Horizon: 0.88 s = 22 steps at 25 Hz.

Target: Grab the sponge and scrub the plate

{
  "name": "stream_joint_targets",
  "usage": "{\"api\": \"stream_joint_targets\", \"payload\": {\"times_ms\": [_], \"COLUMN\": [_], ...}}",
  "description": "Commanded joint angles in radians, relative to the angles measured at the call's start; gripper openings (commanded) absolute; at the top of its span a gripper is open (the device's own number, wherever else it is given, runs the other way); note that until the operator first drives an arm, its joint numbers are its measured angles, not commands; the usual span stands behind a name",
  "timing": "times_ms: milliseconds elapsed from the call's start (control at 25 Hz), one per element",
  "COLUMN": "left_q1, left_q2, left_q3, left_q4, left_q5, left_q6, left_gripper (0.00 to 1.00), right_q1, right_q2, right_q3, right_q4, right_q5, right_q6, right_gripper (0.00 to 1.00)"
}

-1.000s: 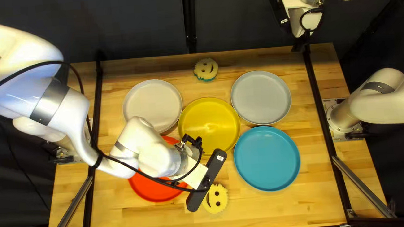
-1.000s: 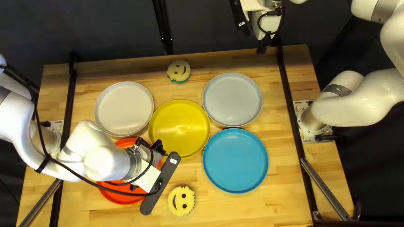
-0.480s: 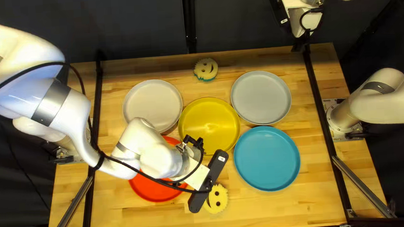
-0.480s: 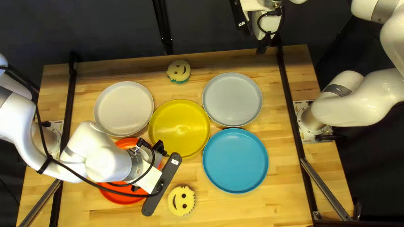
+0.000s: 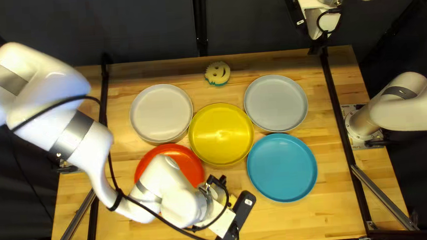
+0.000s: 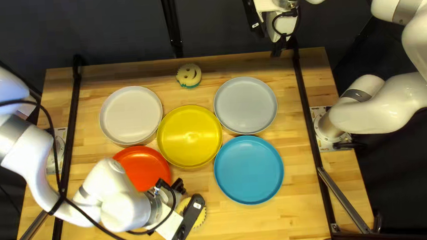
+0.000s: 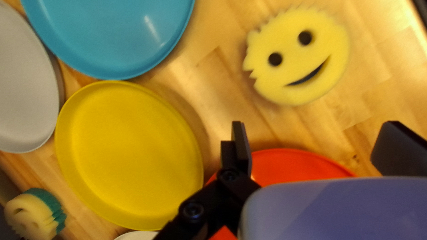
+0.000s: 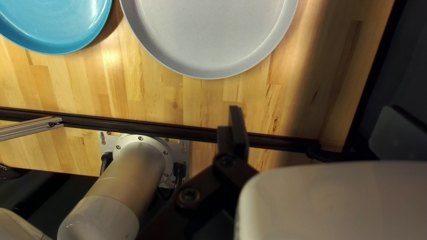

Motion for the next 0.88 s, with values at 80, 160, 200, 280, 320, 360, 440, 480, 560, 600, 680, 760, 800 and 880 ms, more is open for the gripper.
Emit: {"api": "stream_joint_targets", "payload": {"times_ms": [80,160,200,280,320,360,440,480,560,600,680,760,800,880], "left_q1": [-0.003,-0.020,-0.029,-0.053,-0.057,-0.073,-0.089,-0.096,-0.106,-0.109,-0.115,-0.116,-0.114,-0.110], "left_q2": [0.010,0.057,0.076,0.122,0.128,0.151,0.188,0.211,0.263,0.278,0.322,0.341,0.342,0.342], "left_q3": [-0.001,-0.034,-0.048,-0.086,-0.091,-0.116,-0.158,-0.183,-0.238,-0.253,-0.292,-0.294,-0.289,-0.267], "left_q4": [0.006,0.015,0.019,0.025,0.026,0.028,0.032,0.035,0.048,0.054,0.080,0.107,0.114,0.134], "left_q5": [-0.004,-0.004,-0.002,-0.001,0.000,0.005,0.014,0.018,0.029,0.033,0.044,0.037,0.031,0.013], "left_q6": [-0.014,-0.038,-0.049,-0.083,-0.089,-0.109,-0.133,-0.143,-0.164,-0.172,-0.206,-0.236,-0.243,-0.261], "left_gripper": [1.00,1.00,1.00,1.00,1.00,1.00,1.00,1.00,1.00,1.00,1.00,1.00,1.00,1.00], "right_q1": [0.000,0.000,0.000,0.000,0.000,0.000,0.000,0.000,0.000,0.000,0.000,0.000,0.000,0.000], "right_q2": [0.000,0.000,0.000,0.000,0.000,0.000,0.000,0.000,0.000,0.000,0.000,0.000,0.000,0.000], "right_q3": [0.000,0.000,0.000,0.000,0.000,0.000,0.000,0.000,0.000,0.000,0.000,0.000,0.000,0.000], "right_q4": [0.000,0.000,0.000,0.000,0.000,0.000,0.000,0.000,0.000,0.000,0.000,0.000,0.000,0.000], "right_q5": [0.000,0.000,0.000,0.000,0.000,0.000,0.000,0.000,0.000,0.000,0.000,0.000,0.000,0.000], "right_q6": [0.000,0.000,0.000,0.000,0.000,0.000,0.000,0.000,0.000,0.000,0.000,0.000,0.000,0.000], "right_gripper": [1.00,1.00,1.00,1.00,1.00,1.00,1.00,1.00,1.00,1.00,1.00,1.00,1.00,1.00]}}
